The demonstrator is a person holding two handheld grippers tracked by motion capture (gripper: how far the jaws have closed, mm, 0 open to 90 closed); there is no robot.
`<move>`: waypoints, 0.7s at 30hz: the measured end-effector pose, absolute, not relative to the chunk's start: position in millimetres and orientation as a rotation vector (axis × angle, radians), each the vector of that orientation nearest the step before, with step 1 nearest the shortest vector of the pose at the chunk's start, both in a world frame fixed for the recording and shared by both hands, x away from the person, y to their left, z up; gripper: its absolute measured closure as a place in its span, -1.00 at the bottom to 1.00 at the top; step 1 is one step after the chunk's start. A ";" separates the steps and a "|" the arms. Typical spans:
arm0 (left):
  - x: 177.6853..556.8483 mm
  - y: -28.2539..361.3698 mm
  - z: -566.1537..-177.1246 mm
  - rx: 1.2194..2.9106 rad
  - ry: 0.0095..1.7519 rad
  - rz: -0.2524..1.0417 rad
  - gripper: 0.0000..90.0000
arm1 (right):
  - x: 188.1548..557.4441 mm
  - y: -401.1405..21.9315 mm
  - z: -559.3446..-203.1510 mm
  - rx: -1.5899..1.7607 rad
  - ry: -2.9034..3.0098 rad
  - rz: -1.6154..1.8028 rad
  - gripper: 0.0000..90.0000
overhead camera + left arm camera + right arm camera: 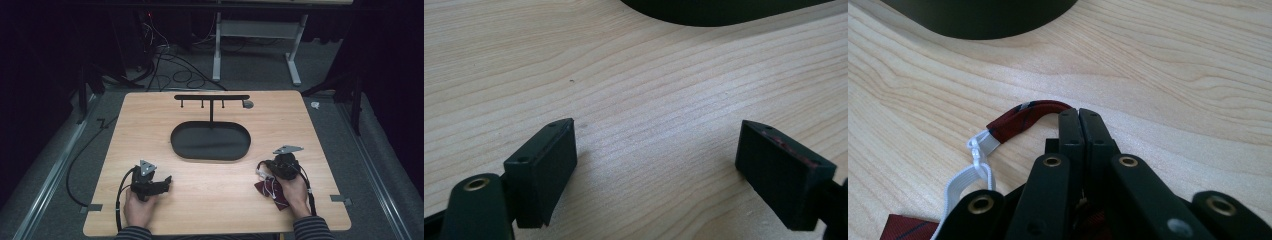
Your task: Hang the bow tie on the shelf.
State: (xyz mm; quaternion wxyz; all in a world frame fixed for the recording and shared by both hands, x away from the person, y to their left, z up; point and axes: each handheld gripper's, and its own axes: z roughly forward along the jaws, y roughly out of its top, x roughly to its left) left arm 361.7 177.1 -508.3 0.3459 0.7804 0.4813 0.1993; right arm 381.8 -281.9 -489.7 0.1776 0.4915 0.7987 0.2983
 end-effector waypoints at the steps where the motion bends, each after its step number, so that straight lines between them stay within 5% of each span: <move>1: 361.7 177.1 -508.4 2.024 1.250 0.518 -0.62 | 380.3 -283.2 -487.5 1.390 2.250 0.864 1.00; 21: 361.8 177.1 -508.3 2.024 1.250 0.517 -0.62 | 361.9 -292.5 -435.9 1.286 2.128 1.022 1.00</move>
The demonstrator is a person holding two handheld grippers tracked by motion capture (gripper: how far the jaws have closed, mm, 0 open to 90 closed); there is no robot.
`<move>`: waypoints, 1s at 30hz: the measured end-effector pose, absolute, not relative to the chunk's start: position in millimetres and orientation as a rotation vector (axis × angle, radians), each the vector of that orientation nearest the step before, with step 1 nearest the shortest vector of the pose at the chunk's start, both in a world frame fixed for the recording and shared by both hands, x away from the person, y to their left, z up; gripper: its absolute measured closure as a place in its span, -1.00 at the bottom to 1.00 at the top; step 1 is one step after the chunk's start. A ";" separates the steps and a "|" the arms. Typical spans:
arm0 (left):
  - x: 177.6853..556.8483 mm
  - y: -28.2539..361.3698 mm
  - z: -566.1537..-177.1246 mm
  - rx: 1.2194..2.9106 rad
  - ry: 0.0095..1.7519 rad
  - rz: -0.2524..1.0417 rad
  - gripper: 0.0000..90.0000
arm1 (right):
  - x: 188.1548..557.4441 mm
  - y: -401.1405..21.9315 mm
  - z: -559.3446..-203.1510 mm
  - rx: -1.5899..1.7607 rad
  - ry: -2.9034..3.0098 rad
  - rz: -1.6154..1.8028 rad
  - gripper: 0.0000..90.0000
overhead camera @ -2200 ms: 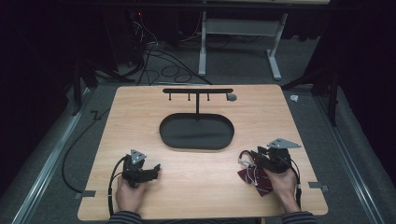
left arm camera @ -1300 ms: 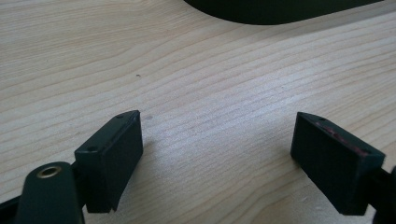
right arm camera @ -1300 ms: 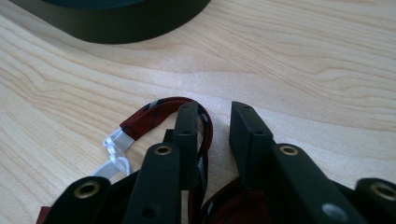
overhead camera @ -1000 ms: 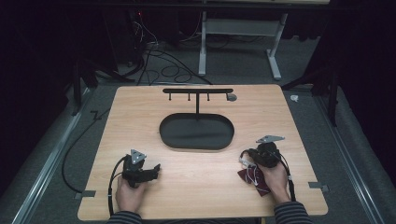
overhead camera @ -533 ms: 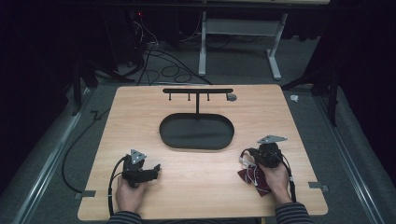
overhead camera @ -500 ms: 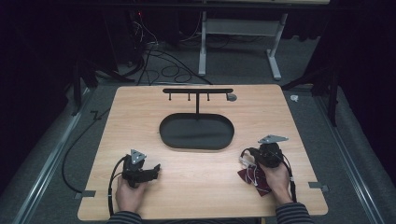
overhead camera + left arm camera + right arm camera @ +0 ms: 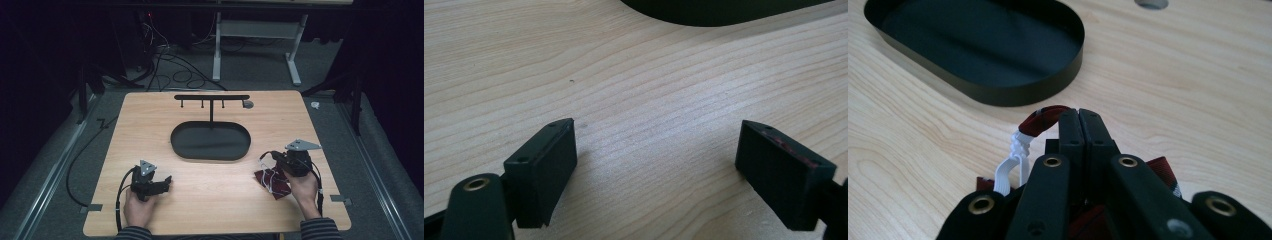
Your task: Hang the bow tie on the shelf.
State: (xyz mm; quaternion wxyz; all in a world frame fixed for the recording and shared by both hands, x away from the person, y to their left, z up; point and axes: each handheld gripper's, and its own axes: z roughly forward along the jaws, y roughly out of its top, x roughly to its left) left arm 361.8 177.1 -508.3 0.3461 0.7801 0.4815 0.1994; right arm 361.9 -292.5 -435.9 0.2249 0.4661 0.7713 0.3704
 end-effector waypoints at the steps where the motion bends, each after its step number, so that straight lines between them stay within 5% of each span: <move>1: 361.7 177.1 -508.4 2.024 1.249 0.517 -0.62 | 361.3 -292.4 -434.1 1.285 2.123 1.025 1.00; 30: 361.8 177.1 -508.3 2.025 1.249 0.517 -0.62 | 360.7 -262.8 -374.3 1.089 2.093 1.134 1.00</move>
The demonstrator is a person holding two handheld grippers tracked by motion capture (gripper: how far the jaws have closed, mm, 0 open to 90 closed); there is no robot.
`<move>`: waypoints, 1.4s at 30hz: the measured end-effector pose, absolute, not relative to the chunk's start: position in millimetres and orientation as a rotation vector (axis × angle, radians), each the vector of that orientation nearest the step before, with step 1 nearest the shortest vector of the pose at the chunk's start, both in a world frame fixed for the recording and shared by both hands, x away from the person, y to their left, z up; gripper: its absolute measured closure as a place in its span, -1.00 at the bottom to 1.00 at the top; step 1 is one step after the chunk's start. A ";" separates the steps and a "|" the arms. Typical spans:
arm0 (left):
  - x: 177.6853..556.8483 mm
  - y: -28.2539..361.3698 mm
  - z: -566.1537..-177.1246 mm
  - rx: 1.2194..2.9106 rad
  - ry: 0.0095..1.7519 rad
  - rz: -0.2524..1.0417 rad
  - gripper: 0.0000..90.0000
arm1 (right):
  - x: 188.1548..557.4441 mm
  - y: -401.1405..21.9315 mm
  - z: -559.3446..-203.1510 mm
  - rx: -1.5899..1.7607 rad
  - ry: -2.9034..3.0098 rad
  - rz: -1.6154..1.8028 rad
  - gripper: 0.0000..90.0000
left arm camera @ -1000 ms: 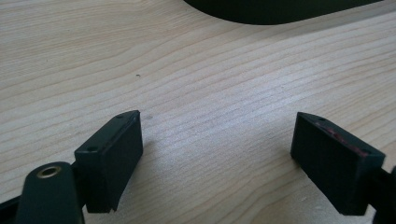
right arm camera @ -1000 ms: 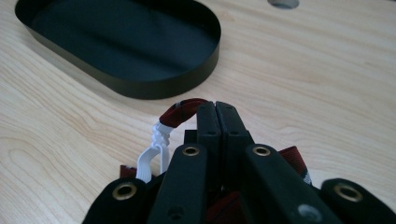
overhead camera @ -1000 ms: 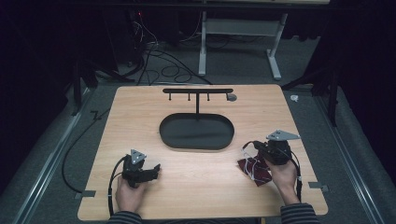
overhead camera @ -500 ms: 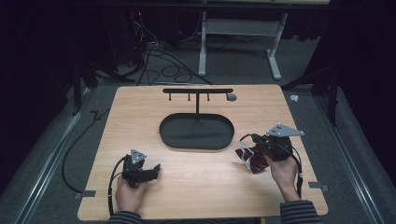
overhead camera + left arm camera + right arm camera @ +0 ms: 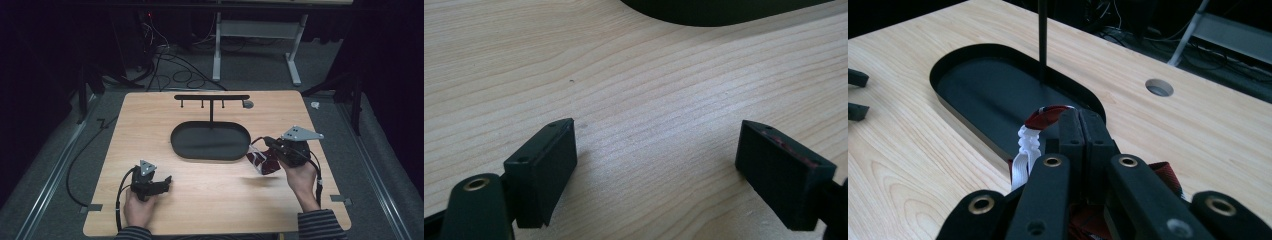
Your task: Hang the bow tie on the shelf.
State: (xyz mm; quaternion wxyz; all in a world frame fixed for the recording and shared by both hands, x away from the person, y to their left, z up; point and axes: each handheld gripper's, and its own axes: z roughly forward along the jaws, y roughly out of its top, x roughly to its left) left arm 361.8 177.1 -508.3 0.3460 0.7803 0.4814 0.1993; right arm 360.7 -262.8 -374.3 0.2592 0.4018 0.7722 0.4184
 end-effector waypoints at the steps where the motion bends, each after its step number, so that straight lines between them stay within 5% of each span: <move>1: 361.8 177.1 -508.3 2.025 1.249 0.517 -0.62 | 361.7 -260.4 -371.9 1.079 2.095 1.141 1.00; 42: 361.9 177.3 -508.2 2.028 1.247 0.517 -0.62 | 407.4 -210.5 -355.5 1.038 2.156 1.214 1.00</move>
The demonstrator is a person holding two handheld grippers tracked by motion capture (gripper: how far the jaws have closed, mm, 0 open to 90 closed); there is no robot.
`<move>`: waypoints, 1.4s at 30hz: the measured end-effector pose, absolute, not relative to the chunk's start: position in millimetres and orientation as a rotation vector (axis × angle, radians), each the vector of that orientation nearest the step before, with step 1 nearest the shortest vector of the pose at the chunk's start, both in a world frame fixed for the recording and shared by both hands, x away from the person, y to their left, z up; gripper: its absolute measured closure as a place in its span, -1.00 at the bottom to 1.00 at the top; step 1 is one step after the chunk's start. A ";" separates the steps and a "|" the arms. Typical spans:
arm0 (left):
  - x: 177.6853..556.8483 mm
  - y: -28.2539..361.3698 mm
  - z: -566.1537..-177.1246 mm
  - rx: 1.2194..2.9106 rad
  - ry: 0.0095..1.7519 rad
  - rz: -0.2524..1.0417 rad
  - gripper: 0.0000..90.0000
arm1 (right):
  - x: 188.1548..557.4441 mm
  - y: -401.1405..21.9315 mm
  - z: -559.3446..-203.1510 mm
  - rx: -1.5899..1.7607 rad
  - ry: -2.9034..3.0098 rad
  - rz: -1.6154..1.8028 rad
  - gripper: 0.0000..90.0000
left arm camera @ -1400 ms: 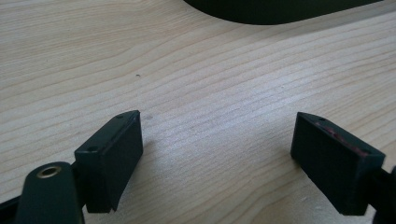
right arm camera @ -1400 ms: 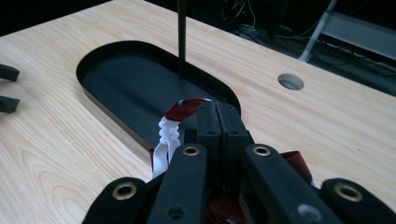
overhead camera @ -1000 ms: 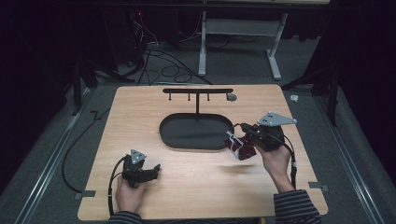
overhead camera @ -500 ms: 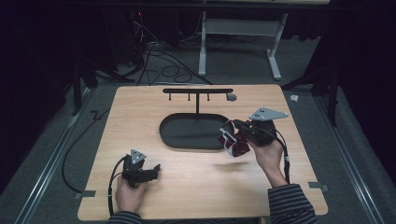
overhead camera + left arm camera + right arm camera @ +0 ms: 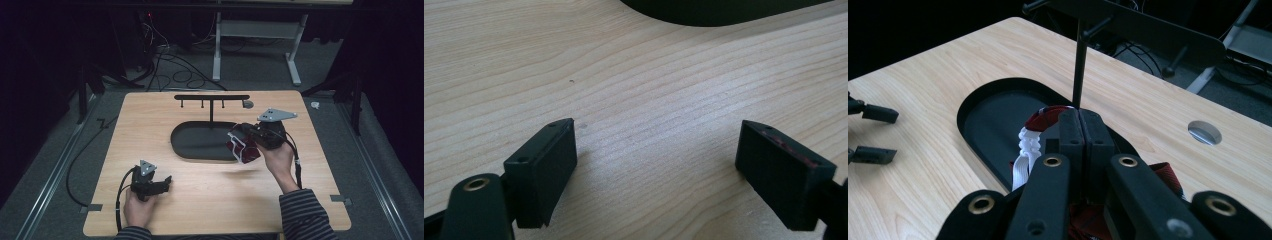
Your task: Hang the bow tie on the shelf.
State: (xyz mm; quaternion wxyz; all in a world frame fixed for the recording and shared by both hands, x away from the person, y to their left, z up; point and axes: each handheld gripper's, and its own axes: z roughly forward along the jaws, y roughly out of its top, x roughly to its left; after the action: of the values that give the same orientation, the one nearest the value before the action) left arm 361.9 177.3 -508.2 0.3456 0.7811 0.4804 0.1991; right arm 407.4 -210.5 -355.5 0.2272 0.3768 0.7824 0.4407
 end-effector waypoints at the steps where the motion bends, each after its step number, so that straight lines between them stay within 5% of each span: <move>1: 361.9 177.3 -508.2 2.028 1.247 0.517 -0.62 | 409.2 -209.1 -355.1 1.039 2.155 1.218 1.00; 42: 361.8 177.3 -508.2 2.028 1.247 0.517 -0.62 | 468.1 -167.7 -342.0 1.131 2.113 1.229 1.00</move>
State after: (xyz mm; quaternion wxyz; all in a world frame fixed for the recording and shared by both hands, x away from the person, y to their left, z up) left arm 361.8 177.3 -508.2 0.3453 0.7813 0.4804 0.1990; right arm 468.1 -167.7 -342.0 0.2225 0.4094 0.7649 0.4449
